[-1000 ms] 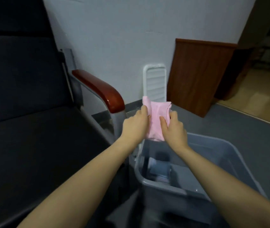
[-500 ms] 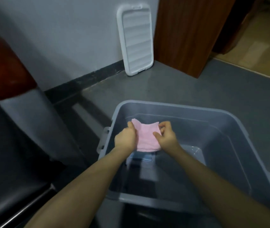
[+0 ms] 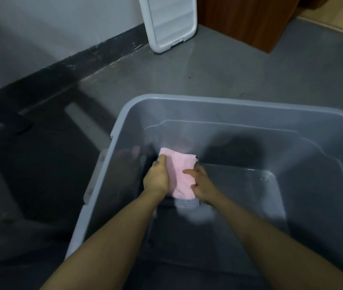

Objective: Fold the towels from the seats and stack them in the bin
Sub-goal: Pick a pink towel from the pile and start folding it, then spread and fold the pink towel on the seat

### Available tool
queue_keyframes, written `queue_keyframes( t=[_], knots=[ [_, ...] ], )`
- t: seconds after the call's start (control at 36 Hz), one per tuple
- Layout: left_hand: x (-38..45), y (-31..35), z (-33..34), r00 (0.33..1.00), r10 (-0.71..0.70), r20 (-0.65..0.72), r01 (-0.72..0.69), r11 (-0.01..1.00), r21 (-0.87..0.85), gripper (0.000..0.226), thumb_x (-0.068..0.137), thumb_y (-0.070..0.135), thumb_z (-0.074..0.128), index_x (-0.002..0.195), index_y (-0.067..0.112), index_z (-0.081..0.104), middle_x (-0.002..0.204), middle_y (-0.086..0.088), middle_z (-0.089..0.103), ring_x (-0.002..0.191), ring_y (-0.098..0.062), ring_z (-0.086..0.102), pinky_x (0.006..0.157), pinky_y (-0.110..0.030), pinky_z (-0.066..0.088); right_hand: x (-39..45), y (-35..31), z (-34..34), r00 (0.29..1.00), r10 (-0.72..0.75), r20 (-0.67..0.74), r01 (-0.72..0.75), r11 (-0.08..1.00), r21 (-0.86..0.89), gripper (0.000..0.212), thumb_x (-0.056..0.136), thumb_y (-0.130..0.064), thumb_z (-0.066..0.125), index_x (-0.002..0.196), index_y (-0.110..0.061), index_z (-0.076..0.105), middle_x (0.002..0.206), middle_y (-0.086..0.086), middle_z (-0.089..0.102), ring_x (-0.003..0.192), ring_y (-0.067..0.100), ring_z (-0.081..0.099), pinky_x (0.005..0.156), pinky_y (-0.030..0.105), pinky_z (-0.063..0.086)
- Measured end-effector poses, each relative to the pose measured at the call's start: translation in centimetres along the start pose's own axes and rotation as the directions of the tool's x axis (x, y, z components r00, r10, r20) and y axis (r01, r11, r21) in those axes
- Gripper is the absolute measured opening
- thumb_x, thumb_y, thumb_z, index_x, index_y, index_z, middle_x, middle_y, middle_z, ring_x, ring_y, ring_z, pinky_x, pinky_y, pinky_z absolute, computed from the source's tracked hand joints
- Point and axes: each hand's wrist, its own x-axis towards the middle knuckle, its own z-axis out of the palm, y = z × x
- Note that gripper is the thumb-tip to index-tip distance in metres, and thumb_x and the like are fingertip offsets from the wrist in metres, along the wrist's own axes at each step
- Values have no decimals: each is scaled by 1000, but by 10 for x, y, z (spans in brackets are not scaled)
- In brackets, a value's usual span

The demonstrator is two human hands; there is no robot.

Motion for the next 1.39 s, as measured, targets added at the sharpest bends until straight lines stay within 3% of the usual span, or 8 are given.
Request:
queue_keyframes(
  t=[0.08, 0.17, 0.39, 0.56, 0.78, 1.0, 1.22, 1.39],
  knots=[
    [5, -6, 11, 995, -71, 68, 55, 975, 215, 44, 99, 12, 33, 142, 8, 30, 141, -13, 30, 129, -31, 32, 103, -39, 34, 4, 4, 2, 987, 138, 84, -113, 961, -252, 62, 90, -11, 47, 146, -33, 31, 149, 9, 21, 129, 37, 34, 112, 37, 27],
    [4, -9, 16, 989, -96, 113, 55, 945, 323, 57, 95, 18, 45, 145, 7, 22, 143, -10, 23, 131, -31, 27, 106, -35, 30, 2, 5, 4, 976, 205, 78, -162, 914, -373, 59, 94, -24, 44, 147, -42, 23, 149, 11, 17, 130, 38, 26, 113, 40, 18],
    [-16, 6, -11, 996, -37, 79, 18, 974, 226, 46, 93, 15, 44, 138, 14, 41, 140, -11, 31, 127, -34, 31, 106, -39, 28, -9, -21, -16, 973, 134, -190, -182, 948, -262, 38, 91, -16, 50, 127, -23, 56, 127, 14, 40, 120, 36, 41, 105, 32, 31],
    [-49, 40, -59, 993, 92, -79, -91, 996, 21, 24, 91, 10, 42, 100, -1, 62, 110, -22, 63, 102, -39, 59, 84, -39, 48, -33, -61, -52, 959, 67, -277, -128, 970, -208, 28, 87, -12, 53, 112, -14, 67, 117, 18, 53, 112, 38, 50, 93, 32, 38],
    [-114, 75, -136, 951, 220, -217, -234, 971, -44, 17, 90, 13, 42, 84, 4, 56, 98, -20, 65, 93, -38, 62, 77, -41, 51, -99, -140, -104, 923, -54, -382, 1, 990, -138, 26, 89, -8, 49, 106, -12, 68, 116, 14, 57, 113, 33, 50, 95, 32, 37],
    [-195, 68, -218, 857, 323, -401, -361, 932, -20, 22, 92, 18, 46, 98, 6, 63, 105, -16, 66, 100, -32, 59, 85, -36, 49, -171, -223, -135, 883, -234, -407, 237, 971, -44, 14, 87, -1, 56, 90, 0, 69, 91, 17, 70, 79, 17, 57, 74, 26, 41],
    [-299, 22, -313, 742, 277, -610, -390, 919, -57, 19, 91, 19, 47, 94, 10, 64, 96, -10, 68, 92, -27, 61, 80, -34, 51, -236, -326, -116, 814, -408, -413, 423, 904, -58, 20, 88, -6, 58, 72, -18, 60, 61, -5, 56, 62, 13, 54, 71, 28, 46],
    [-364, -46, -368, 698, 147, -701, -324, 937, -127, 18, 91, 17, 45, 87, 10, 61, 87, -5, 65, 85, -24, 61, 71, -35, 51, -262, -403, -65, 777, -525, -348, 550, 835, -31, 26, 87, -6, 58, 66, -21, 59, 62, -3, 60, 61, 12, 55, 65, 26, 47]
  ],
)
